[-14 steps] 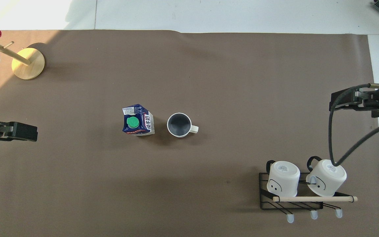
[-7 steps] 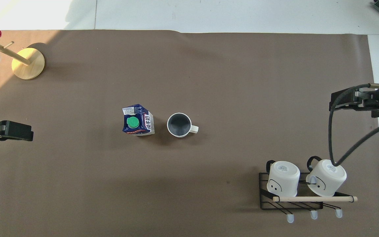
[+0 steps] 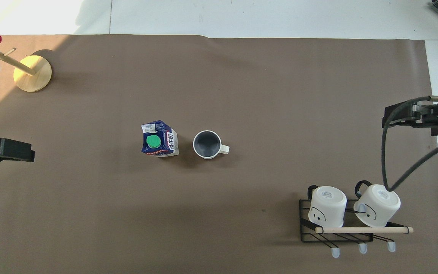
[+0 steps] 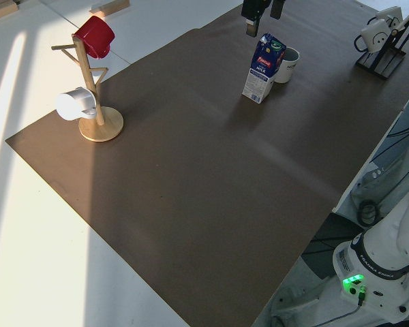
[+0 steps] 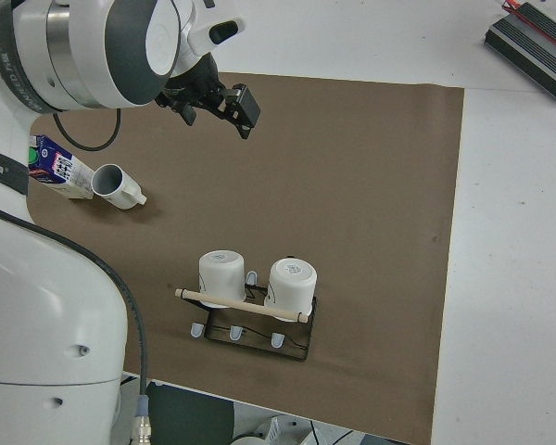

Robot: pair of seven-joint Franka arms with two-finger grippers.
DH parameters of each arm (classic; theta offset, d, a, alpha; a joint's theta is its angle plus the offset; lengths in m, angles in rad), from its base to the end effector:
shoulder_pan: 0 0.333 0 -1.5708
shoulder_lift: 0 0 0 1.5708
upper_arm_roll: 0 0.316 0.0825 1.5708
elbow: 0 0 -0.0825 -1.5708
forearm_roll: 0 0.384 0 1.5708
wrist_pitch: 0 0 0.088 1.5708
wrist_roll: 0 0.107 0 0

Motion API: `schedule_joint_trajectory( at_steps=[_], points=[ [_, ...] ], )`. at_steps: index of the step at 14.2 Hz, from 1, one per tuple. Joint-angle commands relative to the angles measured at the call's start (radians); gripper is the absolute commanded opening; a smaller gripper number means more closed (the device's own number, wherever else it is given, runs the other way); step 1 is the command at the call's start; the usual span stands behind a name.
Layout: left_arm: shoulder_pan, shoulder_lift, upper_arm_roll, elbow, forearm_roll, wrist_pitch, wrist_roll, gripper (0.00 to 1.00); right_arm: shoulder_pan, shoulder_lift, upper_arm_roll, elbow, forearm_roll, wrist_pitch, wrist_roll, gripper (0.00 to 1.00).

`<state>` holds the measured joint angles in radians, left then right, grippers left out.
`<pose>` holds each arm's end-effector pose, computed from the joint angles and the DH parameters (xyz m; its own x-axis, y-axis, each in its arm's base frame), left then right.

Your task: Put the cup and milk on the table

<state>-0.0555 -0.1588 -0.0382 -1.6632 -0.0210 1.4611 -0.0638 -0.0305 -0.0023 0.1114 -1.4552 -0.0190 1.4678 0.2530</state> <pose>0.4899 -0.0502 0.6551 0.9985 -0.0314 -0.0443 -0.0309 -0.9995 0.0121 0.5414 0.0418 0.6706 0.9847 -0.1731 0.0192 -0.1734 -0.9847 0.0148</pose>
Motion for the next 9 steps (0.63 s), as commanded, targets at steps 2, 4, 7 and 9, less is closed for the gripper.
schedule_joint_trajectory(
  at_steps=[2,4,7,9],
  points=[
    [0.014,-0.001,-0.009,0.016,-0.011,-0.008,0.009,1.0,-0.023,-0.01,0.008,-0.014,0.007,0.02,-0.038,1.0],
    [0.014,0.005,-0.009,0.034,-0.01,-0.018,0.013,1.0,-0.023,-0.01,0.008,-0.014,0.004,0.014,-0.04,1.0],
    [0.014,0.005,-0.009,0.036,-0.01,-0.022,0.012,1.0,-0.022,-0.01,0.011,-0.014,0.008,0.014,-0.04,1.0],
    [0.013,0.004,-0.009,0.034,-0.011,-0.025,0.012,1.0,-0.019,-0.011,0.011,-0.014,0.013,0.013,-0.038,1.0]
  ],
)
